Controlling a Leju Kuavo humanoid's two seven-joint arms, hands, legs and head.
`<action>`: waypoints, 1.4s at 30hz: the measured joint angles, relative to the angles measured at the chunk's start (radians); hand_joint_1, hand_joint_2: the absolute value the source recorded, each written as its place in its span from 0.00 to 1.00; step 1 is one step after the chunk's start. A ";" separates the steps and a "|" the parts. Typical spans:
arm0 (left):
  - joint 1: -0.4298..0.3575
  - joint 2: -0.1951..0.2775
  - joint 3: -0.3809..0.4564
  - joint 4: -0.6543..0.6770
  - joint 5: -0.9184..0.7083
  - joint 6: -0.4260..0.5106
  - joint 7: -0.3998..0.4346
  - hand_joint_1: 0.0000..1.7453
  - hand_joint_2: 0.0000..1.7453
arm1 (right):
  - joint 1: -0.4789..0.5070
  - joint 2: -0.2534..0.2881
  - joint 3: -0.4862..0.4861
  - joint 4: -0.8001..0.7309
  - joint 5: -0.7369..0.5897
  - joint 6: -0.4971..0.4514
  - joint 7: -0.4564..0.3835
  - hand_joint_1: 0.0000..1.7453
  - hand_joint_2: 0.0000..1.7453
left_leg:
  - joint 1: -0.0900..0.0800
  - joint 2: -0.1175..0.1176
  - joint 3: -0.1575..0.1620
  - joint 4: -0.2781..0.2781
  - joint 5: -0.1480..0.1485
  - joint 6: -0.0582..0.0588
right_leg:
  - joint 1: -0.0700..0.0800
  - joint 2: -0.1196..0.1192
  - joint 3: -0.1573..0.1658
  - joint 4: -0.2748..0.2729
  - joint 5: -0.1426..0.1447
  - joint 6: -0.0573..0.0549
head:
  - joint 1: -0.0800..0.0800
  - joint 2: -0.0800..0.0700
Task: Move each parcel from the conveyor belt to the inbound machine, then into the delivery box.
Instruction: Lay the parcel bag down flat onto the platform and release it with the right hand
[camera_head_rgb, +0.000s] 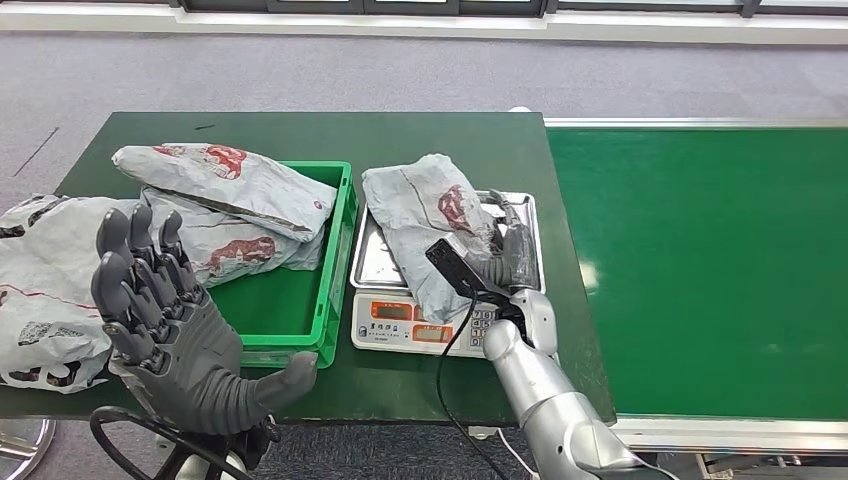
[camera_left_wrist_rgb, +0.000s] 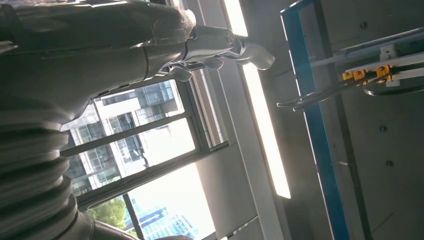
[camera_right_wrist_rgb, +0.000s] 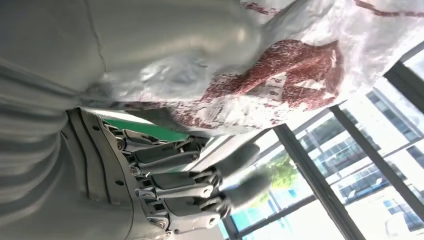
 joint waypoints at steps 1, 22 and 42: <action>0.001 0.000 0.000 0.001 -0.002 0.000 0.000 0.00 1.00 | 0.000 0.000 0.000 0.003 -0.019 0.000 -0.017 0.00 1.00 | 0.000 0.000 0.000 0.000 0.000 0.000 | 0.000 0.000 0.000 0.000 0.000 0.000 | 0.000 0.000; -0.012 -0.063 0.023 0.092 0.010 -0.166 0.001 0.00 1.00 | 0.200 0.001 0.078 -0.531 -0.277 -0.005 -0.257 0.00 1.00 | 0.000 -0.001 0.000 0.000 0.000 0.000 | 0.000 -0.001 0.000 0.000 0.000 0.000 | 0.000 0.000; -0.279 -0.310 0.244 0.665 -0.091 -0.360 0.081 0.00 1.00 | 0.417 -0.028 0.163 -1.504 -0.424 -0.005 -0.394 0.00 1.00 | -0.001 0.000 0.000 0.001 -0.001 0.000 | -0.001 0.000 -0.001 0.000 0.001 0.001 | 0.000 0.000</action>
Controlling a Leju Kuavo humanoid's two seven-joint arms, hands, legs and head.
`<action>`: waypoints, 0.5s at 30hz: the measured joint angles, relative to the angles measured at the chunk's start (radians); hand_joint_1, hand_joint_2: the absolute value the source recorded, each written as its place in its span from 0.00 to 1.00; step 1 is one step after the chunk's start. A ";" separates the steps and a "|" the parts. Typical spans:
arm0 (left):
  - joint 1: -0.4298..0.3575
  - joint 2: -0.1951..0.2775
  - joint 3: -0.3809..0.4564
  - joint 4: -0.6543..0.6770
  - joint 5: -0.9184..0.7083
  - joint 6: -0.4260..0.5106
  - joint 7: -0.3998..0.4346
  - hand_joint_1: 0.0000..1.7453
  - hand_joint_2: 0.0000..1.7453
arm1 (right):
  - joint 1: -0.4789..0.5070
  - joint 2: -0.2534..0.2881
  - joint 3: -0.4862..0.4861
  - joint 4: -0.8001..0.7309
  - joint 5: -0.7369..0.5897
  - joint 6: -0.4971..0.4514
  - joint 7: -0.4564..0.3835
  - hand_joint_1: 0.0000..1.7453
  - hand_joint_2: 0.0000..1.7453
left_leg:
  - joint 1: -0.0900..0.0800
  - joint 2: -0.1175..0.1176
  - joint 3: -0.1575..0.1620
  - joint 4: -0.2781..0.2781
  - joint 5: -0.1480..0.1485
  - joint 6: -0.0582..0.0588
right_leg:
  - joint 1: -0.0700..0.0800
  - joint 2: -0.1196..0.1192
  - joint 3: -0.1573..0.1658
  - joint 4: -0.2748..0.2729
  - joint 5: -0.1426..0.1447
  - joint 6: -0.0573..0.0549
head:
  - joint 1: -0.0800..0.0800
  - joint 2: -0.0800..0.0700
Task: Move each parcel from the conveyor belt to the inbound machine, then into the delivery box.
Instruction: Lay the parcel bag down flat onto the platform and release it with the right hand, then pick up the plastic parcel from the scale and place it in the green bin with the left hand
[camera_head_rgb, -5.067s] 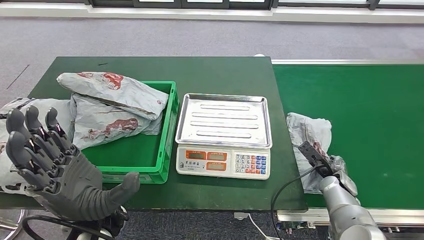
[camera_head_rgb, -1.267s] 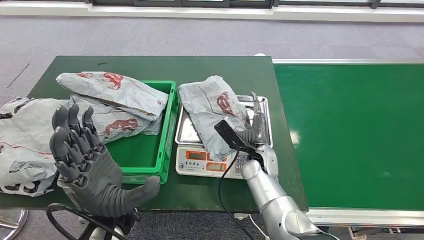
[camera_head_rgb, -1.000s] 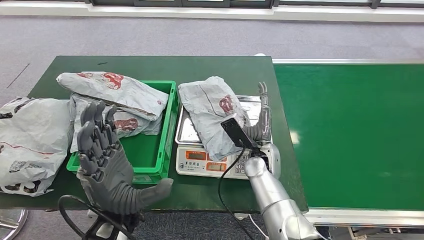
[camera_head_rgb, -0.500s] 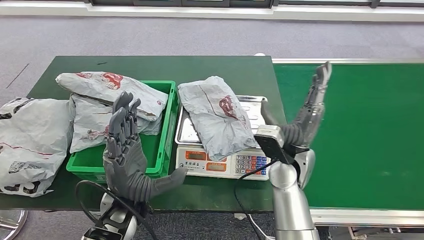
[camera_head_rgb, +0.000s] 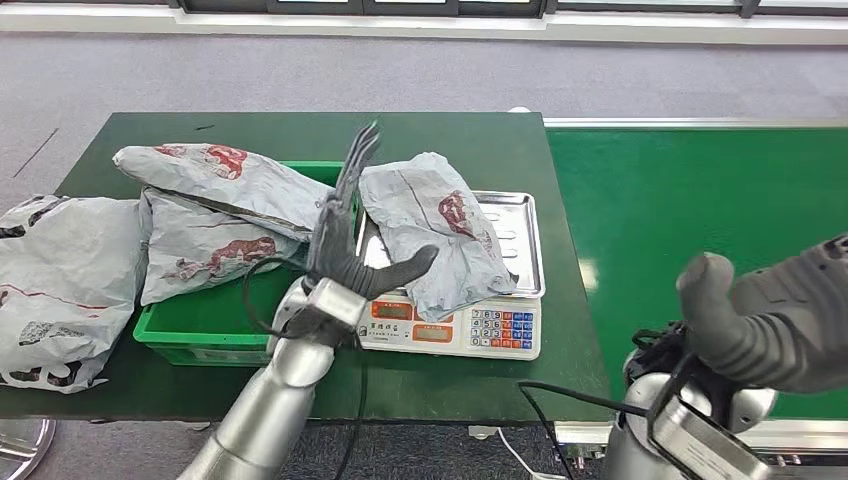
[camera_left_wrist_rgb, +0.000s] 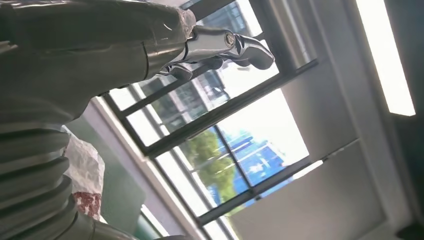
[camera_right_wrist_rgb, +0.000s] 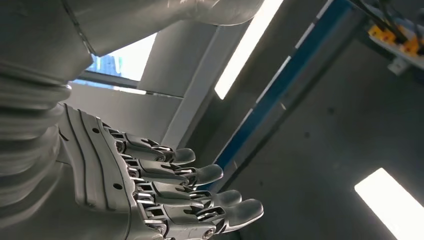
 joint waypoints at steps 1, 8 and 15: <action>-0.034 -0.017 0.006 0.046 -0.017 0.005 0.022 0.00 1.00 | 0.001 0.000 0.007 -0.015 -0.009 0.000 0.000 0.00 1.00 | 0.000 0.000 0.000 0.000 0.000 0.000 | 0.000 0.000 0.000 0.000 0.000 0.000 | 0.000 0.000; -0.211 -0.089 0.013 0.298 -0.075 0.048 0.135 0.00 1.00 | 0.003 -0.001 0.047 -0.072 -0.035 0.000 0.000 0.00 1.00 | 0.000 0.000 0.000 0.000 0.001 0.001 | 0.000 0.001 0.000 0.000 0.000 0.000 | 0.000 0.000; -0.440 -0.120 -0.153 0.575 -0.082 0.113 0.434 0.00 1.00 | 0.002 -0.003 0.069 -0.075 -0.090 0.001 0.000 0.00 1.00 | 0.000 0.000 0.000 0.000 0.001 0.001 | 0.000 0.001 0.000 0.000 0.000 0.000 | 0.000 0.000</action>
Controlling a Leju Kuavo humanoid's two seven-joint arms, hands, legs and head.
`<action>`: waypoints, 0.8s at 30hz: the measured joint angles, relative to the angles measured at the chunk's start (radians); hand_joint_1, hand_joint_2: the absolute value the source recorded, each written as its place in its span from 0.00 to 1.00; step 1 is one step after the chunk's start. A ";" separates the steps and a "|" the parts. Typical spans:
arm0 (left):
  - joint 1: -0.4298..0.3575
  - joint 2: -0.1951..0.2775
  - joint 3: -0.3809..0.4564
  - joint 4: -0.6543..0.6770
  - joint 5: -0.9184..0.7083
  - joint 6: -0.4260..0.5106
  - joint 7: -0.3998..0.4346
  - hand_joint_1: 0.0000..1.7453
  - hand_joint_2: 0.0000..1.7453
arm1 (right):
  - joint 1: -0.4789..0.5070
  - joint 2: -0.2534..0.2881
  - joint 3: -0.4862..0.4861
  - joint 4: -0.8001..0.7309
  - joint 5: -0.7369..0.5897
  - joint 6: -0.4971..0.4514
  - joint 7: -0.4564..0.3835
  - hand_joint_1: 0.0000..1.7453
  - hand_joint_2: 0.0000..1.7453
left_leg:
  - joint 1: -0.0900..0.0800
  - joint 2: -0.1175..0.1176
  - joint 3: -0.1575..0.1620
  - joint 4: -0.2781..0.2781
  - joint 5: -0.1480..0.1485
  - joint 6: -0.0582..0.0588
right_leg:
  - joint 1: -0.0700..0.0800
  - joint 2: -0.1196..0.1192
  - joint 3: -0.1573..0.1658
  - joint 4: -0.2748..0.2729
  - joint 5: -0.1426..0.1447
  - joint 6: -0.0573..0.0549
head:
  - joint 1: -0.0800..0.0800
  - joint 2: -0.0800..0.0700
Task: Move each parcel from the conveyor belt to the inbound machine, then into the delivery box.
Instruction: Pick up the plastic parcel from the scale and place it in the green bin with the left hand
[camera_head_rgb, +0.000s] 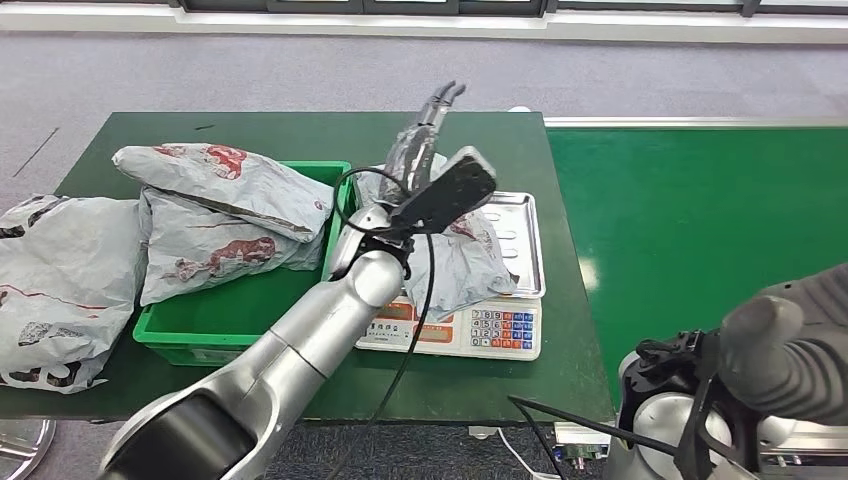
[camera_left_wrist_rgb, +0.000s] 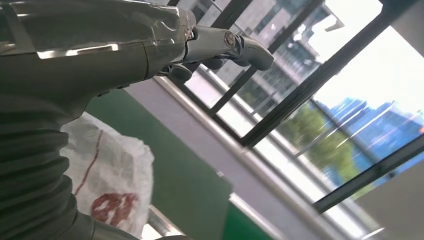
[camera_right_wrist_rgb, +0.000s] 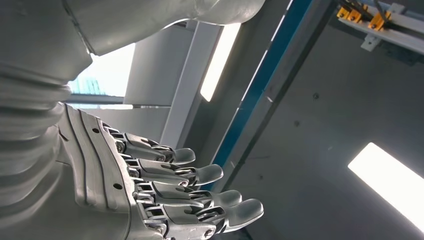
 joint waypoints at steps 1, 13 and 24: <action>-0.031 -0.001 -0.050 0.036 -0.003 -0.020 0.049 0.00 1.00 | 0.000 0.000 0.001 0.000 -0.008 0.000 0.000 0.00 1.00 | 0.000 0.000 0.000 0.000 0.000 0.000 | 0.000 0.000 0.000 0.000 0.000 0.000 | 0.000 0.000; -0.145 -0.002 -0.421 0.249 -0.027 -0.174 0.217 0.00 1.00 | 0.002 0.000 0.001 0.000 -0.021 0.000 0.000 0.00 1.00 | -0.001 0.001 0.000 -0.001 0.000 0.000 | 0.000 0.001 0.000 0.000 0.000 0.000 | 0.000 0.000; -0.155 -0.001 -0.500 0.299 -0.026 -0.239 0.246 0.00 1.00 | 0.006 -0.001 0.008 0.000 -0.017 0.000 0.000 0.00 1.00 | -0.001 0.001 0.000 -0.001 0.000 0.000 | 0.000 0.001 0.000 0.000 0.000 0.000 | 0.000 0.000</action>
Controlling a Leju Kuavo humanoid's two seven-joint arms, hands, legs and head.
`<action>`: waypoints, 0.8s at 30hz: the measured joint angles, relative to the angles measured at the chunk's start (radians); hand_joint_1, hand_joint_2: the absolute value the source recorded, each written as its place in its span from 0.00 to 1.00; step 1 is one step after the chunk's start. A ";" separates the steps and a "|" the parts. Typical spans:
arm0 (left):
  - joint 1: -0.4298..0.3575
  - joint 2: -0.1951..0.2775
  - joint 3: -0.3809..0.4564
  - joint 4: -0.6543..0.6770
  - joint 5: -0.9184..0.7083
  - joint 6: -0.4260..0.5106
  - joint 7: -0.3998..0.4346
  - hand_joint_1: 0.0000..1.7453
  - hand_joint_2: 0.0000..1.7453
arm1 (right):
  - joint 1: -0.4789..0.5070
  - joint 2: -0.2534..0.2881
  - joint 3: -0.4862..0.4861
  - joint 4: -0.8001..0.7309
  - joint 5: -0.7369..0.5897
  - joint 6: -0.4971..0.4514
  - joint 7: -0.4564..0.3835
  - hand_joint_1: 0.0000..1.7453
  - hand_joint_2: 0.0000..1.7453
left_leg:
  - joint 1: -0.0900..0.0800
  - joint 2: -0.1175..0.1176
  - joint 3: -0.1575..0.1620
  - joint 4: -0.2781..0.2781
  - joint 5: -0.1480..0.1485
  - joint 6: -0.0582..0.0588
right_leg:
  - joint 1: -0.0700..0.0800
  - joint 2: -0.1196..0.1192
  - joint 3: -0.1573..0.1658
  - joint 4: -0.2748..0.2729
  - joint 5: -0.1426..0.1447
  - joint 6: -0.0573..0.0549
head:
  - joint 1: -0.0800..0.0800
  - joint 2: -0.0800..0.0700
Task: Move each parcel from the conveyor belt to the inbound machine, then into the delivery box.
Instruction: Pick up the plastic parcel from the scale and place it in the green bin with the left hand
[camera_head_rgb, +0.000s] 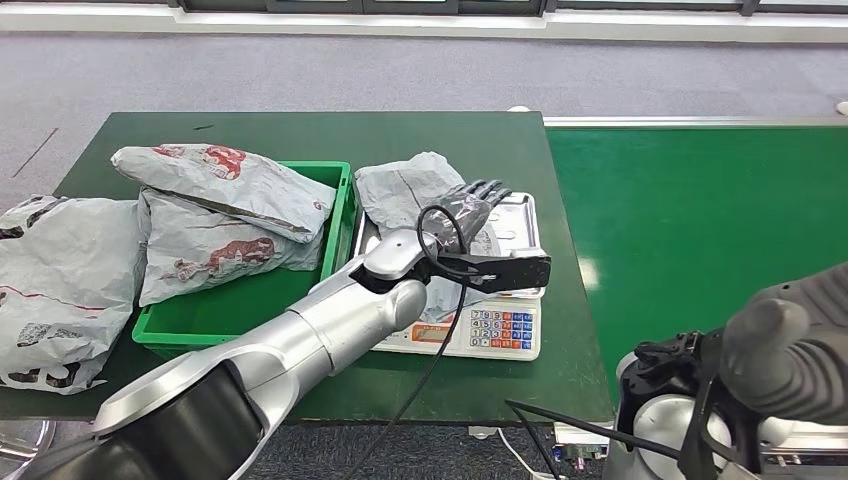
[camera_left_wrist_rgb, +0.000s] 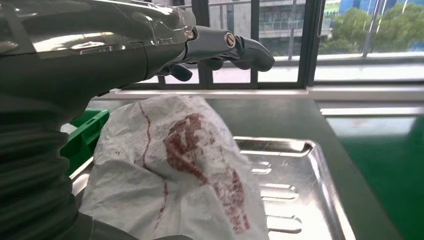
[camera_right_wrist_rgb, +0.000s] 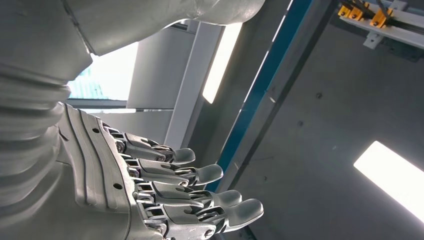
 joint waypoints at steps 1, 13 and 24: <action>0.001 0.000 -0.007 0.007 0.001 -0.012 0.009 0.00 1.00 | 0.000 0.000 0.004 0.000 0.002 0.000 0.000 0.00 1.00 | 0.000 0.000 0.000 0.000 0.000 0.000 | 0.000 0.000 0.000 0.000 0.000 0.000 | 0.000 0.000; 0.061 0.002 -0.075 0.149 0.008 -0.073 0.037 0.00 1.00 | -0.002 -0.001 0.059 0.000 0.034 0.000 0.000 0.00 1.00 | 0.000 0.000 0.000 0.000 0.000 0.000 | 0.000 0.000 0.000 0.000 0.000 0.000 | 0.000 0.000; 0.067 0.001 -0.134 0.185 -0.004 -0.181 0.066 0.05 1.00 | 0.007 -0.003 0.066 0.009 0.031 0.000 0.001 0.00 1.00 | 0.000 0.000 0.003 0.000 0.000 0.000 | 0.000 0.000 0.003 0.000 0.000 0.000 | 0.000 0.000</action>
